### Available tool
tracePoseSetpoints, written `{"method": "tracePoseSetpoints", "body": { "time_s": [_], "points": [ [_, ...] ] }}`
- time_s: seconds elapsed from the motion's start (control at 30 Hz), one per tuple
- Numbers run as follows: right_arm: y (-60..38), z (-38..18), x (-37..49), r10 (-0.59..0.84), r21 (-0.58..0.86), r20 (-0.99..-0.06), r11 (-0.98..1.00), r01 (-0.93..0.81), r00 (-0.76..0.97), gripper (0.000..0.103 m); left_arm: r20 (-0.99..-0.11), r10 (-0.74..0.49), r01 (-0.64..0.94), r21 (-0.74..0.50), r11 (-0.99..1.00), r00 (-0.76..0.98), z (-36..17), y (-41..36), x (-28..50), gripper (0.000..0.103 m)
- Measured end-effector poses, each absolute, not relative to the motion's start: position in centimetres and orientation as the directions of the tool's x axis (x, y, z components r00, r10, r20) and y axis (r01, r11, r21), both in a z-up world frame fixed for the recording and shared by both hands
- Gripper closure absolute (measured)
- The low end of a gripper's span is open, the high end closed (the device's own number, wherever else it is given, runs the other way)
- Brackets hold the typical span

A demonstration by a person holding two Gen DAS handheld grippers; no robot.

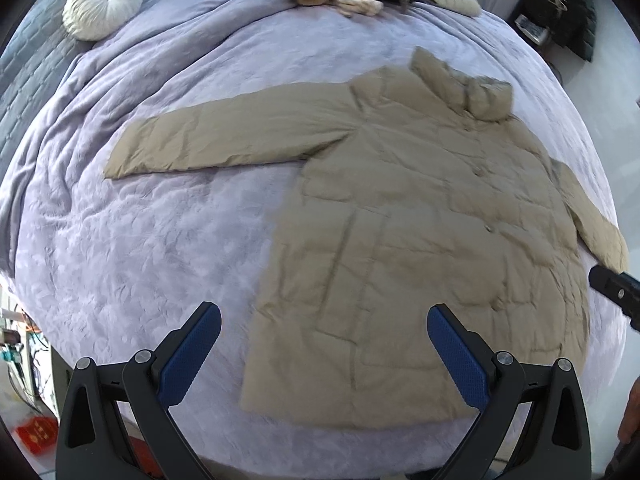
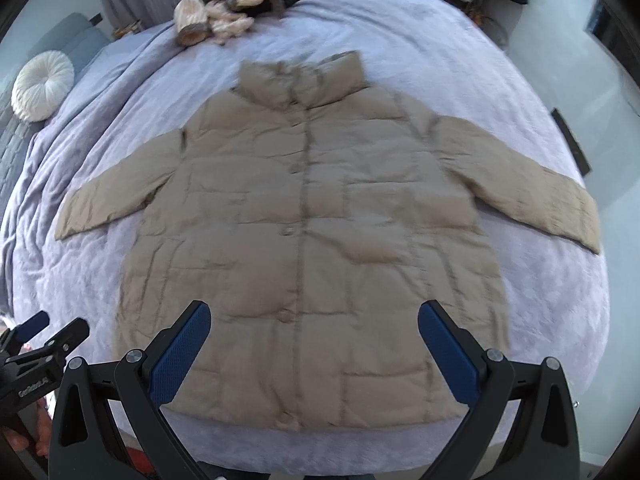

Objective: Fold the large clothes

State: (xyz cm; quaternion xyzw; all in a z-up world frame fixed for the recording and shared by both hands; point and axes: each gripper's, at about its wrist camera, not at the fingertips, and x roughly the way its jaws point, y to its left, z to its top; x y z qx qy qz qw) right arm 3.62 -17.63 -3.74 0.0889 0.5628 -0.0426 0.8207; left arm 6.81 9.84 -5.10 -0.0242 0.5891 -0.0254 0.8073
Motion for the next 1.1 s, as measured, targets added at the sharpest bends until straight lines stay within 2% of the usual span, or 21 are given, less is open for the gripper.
{"method": "tracePoseSetpoints", "body": {
  "time_s": [0.33,0.5,0.7,0.73,0.8,0.83,0.87,0.93,1.1],
  "points": [
    [-8.8,-9.0,13.0,0.106,0.105,-0.954,0.994,-0.017,0.281,0.000,-0.933,-0.144,-0.216,-0.223,0.951,0.329,-11.2,19.7,13.5,0.000],
    [-4.6,-11.2,18.2,0.135,0.115,-0.947,0.990,-0.083,0.293,0.000,-0.905,-0.170,-0.313,-0.304,0.900,0.391,-14.5,24.9,17.5,0.000],
    [-1.3,-12.7,24.4,0.236,0.208,-0.905,0.971,-0.115,0.354,0.001,-0.860,-0.196,-0.419,-0.413,0.809,0.471,-18.2,30.4,21.9,0.000],
    [-1.0,-12.9,25.1,0.251,0.223,-0.898,0.968,-0.117,0.362,0.007,-0.855,-0.196,-0.431,-0.425,0.796,0.481,-18.7,31.2,22.4,0.000],
    [-0.2,-14.0,26.9,0.288,0.266,-0.887,0.958,-0.111,0.361,0.031,-0.844,-0.197,-0.455,-0.448,0.769,0.498,-19.9,32.7,23.5,0.000],
    [0.1,-14.5,27.6,0.306,0.287,-0.886,0.952,-0.105,0.348,0.056,-0.841,-0.194,-0.470,-0.456,0.756,0.504,-20.5,33.5,23.9,0.000],
    [0.3,-15.3,28.2,0.327,0.313,-0.884,0.945,-0.095,0.334,0.077,-0.841,-0.187,-0.483,-0.458,0.746,0.508,-21.0,34.1,24.3,0.000],
    [0.7,-16.7,29.5,0.348,0.340,-0.879,0.937,-0.081,0.327,0.084,-0.839,-0.179,-0.507,-0.466,0.725,0.515,-21.9,35.2,25.0,0.000],
    [2.1,-19.3,31.2,0.346,0.328,-0.882,0.938,-0.108,0.320,0.085,-0.850,-0.161,-0.564,-0.463,0.683,0.502,-24.4,37.1,27.2,0.000]
  ]
}}
